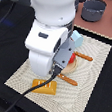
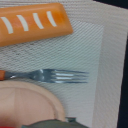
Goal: Interact with the objects in diverse but meaningful ways.
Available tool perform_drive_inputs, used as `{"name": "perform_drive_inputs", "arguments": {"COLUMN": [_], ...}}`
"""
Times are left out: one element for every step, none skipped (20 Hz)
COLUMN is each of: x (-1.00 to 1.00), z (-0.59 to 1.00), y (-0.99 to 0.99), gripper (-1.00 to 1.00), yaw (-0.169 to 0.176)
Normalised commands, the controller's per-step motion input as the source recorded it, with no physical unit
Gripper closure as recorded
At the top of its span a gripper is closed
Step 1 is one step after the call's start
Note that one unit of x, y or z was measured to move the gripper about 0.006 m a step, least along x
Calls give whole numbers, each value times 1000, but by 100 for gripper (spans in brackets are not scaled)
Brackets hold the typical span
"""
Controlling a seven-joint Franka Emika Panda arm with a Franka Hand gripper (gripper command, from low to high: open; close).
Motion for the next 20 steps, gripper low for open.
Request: {"name": "perform_drive_inputs", "arguments": {"x": [263,240,263,266,251,246,277,289,303,300,266,240,180,166,166,140,126,114,111,140], "z": [-69,-54,-43,-60,-66,-86,-109,-109,-151,-200,-274,-329,-391,-426,-437,-489,-491,-483,-451,-429], "y": [-526,-560,-594,-637,-700,-760,-697,-611,-549,-446,-423,-423,-426,-411,-377,-291,-214,-157,-146,-91], "gripper": [-100,-100,-100,-100,-100,-100,-100,-100,-100,-100,-100,-100,-100,-100,-100,-100,-100,-100,-100,-100], "yaw": [113,86,68,48,18,0,0,0,0,0,0,0,0,0,0,0,0,0,0,0]}}
